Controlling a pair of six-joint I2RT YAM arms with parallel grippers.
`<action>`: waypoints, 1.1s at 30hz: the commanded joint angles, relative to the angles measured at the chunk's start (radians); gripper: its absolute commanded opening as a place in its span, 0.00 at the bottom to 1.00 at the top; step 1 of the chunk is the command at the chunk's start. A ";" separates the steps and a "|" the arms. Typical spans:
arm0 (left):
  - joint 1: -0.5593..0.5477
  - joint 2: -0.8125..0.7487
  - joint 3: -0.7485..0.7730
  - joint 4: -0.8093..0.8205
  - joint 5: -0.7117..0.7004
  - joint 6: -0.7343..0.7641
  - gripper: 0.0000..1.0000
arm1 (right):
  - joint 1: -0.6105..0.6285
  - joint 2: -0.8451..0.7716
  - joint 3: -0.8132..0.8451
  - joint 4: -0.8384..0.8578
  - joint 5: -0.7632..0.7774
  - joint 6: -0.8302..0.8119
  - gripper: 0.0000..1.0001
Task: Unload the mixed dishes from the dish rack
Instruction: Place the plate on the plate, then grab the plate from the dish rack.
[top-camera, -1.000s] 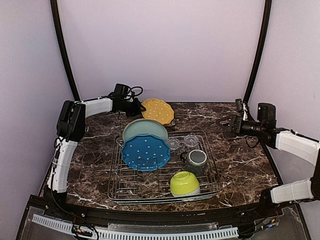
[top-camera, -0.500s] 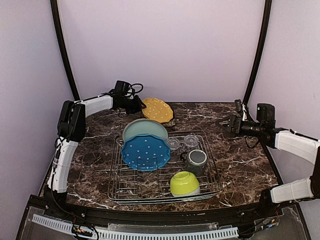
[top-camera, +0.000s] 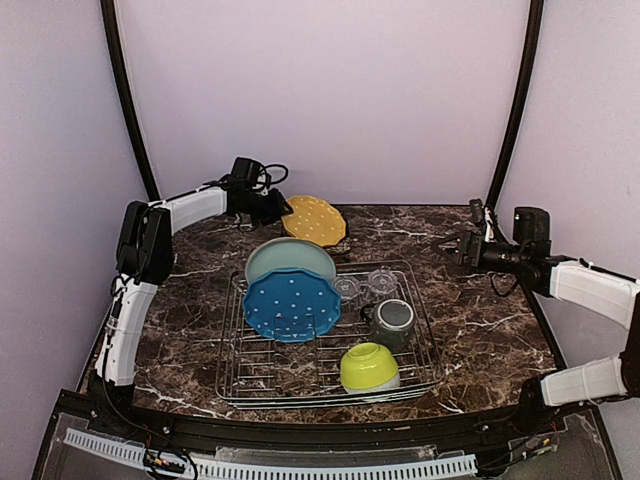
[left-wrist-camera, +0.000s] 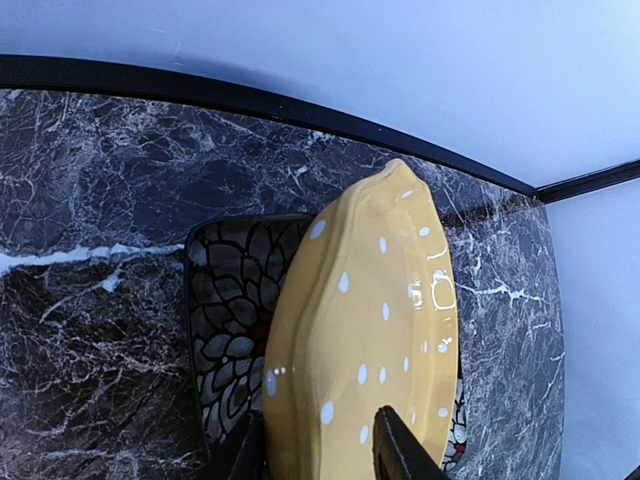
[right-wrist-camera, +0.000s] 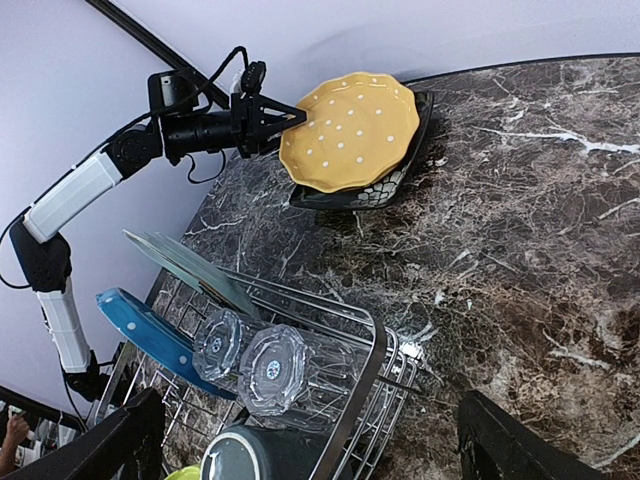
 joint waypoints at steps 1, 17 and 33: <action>-0.009 -0.019 0.045 -0.011 -0.011 0.032 0.39 | -0.006 0.002 -0.004 0.034 -0.019 -0.003 0.99; -0.019 -0.020 0.083 -0.101 -0.104 0.104 0.54 | -0.006 0.001 -0.002 0.035 -0.020 0.000 0.99; -0.019 -0.083 0.173 -0.184 -0.203 0.231 0.66 | -0.006 -0.026 -0.001 0.015 -0.009 -0.008 0.99</action>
